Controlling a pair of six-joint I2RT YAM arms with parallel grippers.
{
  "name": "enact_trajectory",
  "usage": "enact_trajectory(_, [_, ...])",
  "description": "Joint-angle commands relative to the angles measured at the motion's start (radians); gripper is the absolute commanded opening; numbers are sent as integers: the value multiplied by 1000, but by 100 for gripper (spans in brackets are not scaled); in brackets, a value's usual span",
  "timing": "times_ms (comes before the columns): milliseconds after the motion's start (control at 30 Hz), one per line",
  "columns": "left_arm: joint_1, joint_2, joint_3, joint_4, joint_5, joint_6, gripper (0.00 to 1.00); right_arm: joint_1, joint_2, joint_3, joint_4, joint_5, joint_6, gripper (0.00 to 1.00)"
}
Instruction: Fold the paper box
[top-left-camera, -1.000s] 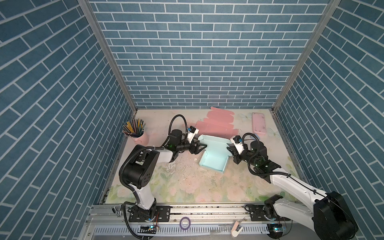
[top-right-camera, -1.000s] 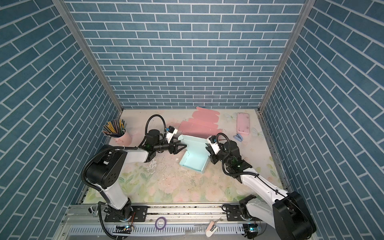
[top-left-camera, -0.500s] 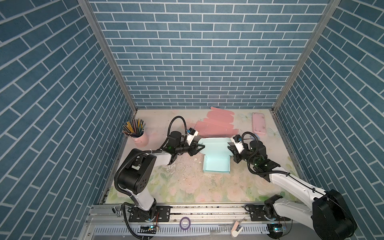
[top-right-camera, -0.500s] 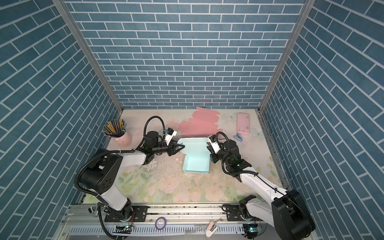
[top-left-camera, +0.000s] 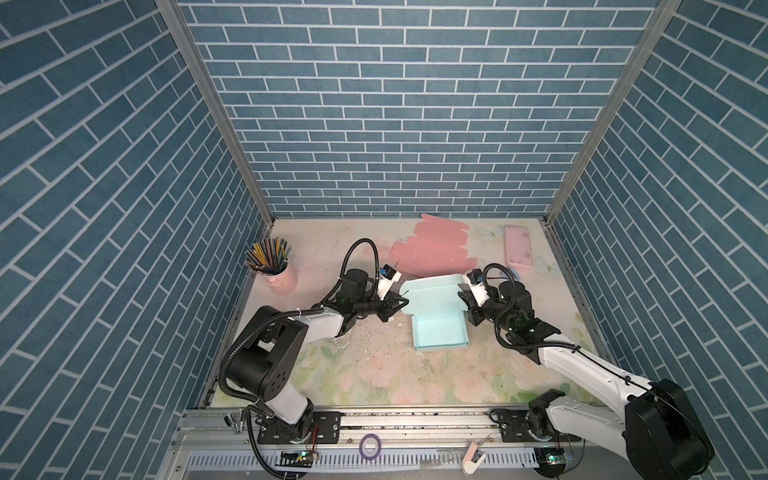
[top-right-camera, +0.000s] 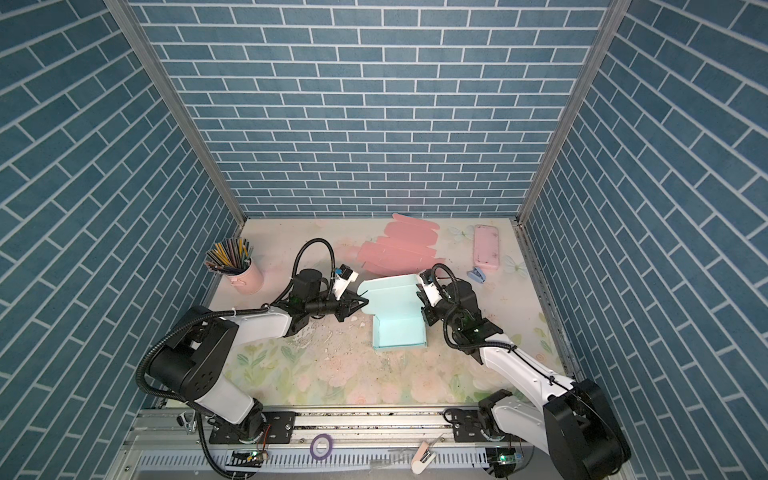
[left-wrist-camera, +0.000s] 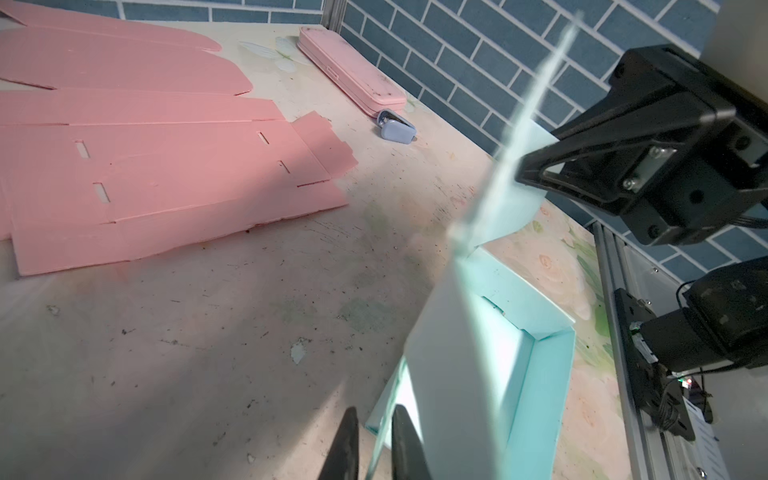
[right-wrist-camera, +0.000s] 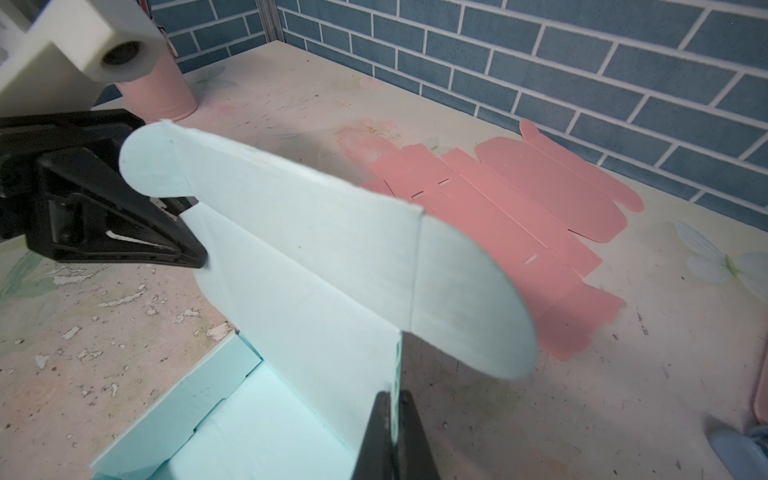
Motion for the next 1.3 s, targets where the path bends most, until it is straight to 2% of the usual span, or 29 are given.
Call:
enact_trajectory(0, [-10,-51,-15,-27,-37,-6,11,2,-13,29,-38,38,4,0])
enact_trajectory(200, [-64,-90,77,-186,-151,-21,0,39,10,53,-46,111,-3,0])
enact_trajectory(367, [-108,-91,152,-309,-293,-66,0,107,71,93,-30,230,7,0])
enact_trajectory(467, [-111,-94,176,-349,-393,-130,0,139,104,118,-10,280,32,4])
enact_trajectory(600, [-118,-101,173,-293,-443,-201,0,149,167,153,10,288,94,9])
enact_trajectory(833, [-151,-96,170,-246,-487,-169,0,156,274,230,-10,314,199,22])
enact_trajectory(1000, [-163,-108,157,-227,-529,-158,0,161,326,283,-56,362,225,25])
enact_trajectory(1267, [-178,-49,225,-223,-656,-174,0,209,412,386,-146,453,248,26])
